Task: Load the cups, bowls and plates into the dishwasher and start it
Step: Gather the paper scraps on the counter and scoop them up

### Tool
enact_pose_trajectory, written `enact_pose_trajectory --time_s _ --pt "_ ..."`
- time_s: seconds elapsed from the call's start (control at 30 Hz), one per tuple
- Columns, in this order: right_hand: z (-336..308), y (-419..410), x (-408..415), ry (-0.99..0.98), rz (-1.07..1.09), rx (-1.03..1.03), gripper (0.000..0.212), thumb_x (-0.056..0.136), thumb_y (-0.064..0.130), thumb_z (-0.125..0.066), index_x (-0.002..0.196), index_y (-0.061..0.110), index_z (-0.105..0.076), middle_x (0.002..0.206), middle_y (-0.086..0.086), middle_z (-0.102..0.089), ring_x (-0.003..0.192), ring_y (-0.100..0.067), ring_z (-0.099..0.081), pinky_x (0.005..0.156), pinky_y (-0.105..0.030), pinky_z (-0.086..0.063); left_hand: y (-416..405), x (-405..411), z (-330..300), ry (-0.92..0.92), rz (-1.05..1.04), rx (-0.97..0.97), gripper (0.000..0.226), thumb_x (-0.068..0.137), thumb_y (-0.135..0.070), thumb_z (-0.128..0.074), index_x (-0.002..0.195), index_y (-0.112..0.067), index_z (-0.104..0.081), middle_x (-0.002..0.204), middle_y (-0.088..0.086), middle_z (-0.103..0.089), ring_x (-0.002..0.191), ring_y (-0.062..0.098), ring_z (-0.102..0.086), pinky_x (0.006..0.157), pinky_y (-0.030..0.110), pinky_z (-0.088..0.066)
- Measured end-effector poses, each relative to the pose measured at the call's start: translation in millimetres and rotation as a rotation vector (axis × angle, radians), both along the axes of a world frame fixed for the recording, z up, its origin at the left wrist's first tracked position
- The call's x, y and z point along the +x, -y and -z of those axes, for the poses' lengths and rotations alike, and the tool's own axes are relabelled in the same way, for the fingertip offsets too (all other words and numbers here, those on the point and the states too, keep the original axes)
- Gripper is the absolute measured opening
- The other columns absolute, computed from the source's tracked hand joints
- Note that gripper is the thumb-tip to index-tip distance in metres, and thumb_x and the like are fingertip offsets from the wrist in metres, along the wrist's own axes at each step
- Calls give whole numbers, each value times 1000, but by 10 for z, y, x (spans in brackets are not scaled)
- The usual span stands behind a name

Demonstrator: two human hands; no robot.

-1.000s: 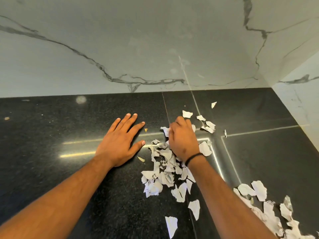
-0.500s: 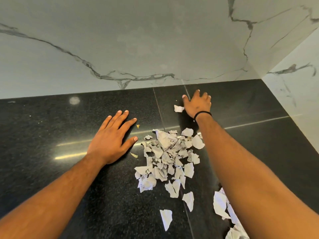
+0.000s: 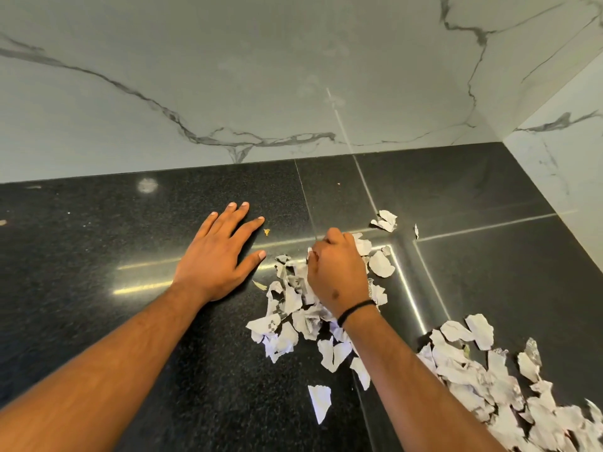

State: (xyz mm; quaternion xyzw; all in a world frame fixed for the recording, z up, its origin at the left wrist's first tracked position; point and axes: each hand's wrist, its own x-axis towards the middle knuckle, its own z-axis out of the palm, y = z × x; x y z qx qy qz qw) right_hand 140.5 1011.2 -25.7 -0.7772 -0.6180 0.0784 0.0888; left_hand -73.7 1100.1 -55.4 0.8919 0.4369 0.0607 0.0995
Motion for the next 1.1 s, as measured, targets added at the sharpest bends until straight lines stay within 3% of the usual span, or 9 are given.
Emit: enact_pose_trajectory --time_s 0.13,0.2,0.27,0.4,0.67,0.8,0.87,0.93,1.1 --pt "-183 -68 49 -210 31 99 30 100 35 -49 97 14 -69 102 -7 -58 100 -21 -49 86 -37 -50 -6 -7 5 1 7 2 69 97 -67 -24 157 -32 -27 168 0 -15 156 18 -5 127 44 -8" --pt "-203 -235 211 -132 109 179 36 98 44 -52 112 16 -68 117 -9 -56 113 -23 -46 93 -39 -49 -6 -7 12 6 8 5 69 97 -67 -24 157 -32 -27 168 1 -16 156 18 -5 127 44 -8" --pt "-159 -408 508 4 270 102 49 96 53 -50 127 16 -60 133 -14 -48 124 -30 -42 103 -46 -45 -10 -9 19 2 11 7 70 97 -67 -23 157 -32 -27 168 1 -15 156 18 -5 127 44 -8" --pt "36 -428 916 58 536 -46 56 95 56 -49 124 8 -56 131 -19 -42 118 -38 -41 100 -51 -45 -11 -9 22 2 12 9 70 97 -67 -22 157 -31 -27 168 2 -15 156 19 -6 127 45 -9" --pt "77 -46 244 120 277 -38 37 102 33 -38 112 7 -63 119 -13 -46 106 -29 -42 93 -36 -43 -10 -4 10 -12 19 10 71 97 -67 -21 157 -31 -27 168 3 -16 156 20 -6 127 45 -9" --pt "-38 82 195 -140 155 10 31 102 31 -46 106 9 -67 117 -10 -52 109 -25 -46 94 -35 -45 -10 -5 9 -20 10 8 71 97 -68 -21 157 -31 -27 168 2 -15 156 20 -6 127 45 -8" --pt "-90 94 317 -299 237 161 31 101 33 -50 109 9 -69 114 -9 -57 104 -19 -50 95 -36 -49 -14 -1 1 -28 12 7 72 96 -68 -20 158 -32 -26 168 2 -14 156 19 -5 127 44 -7" --pt "-108 69 446 -287 331 239 35 100 38 -53 116 10 -68 116 -10 -58 108 -21 -48 96 -42 -49 -12 1 2 -33 11 7 71 96 -68 -20 158 -32 -25 168 2 -14 156 19 -5 127 44 -7" --pt "-7 -9 237 -85 195 -90 62 95 68 -36 140 26 -48 135 -9 -43 126 -30 -38 109 -48 -38 -22 -7 25 -55 18 9 69 97 -69 -17 158 -37 -21 169 3 -11 156 20 -3 127 45 -7"
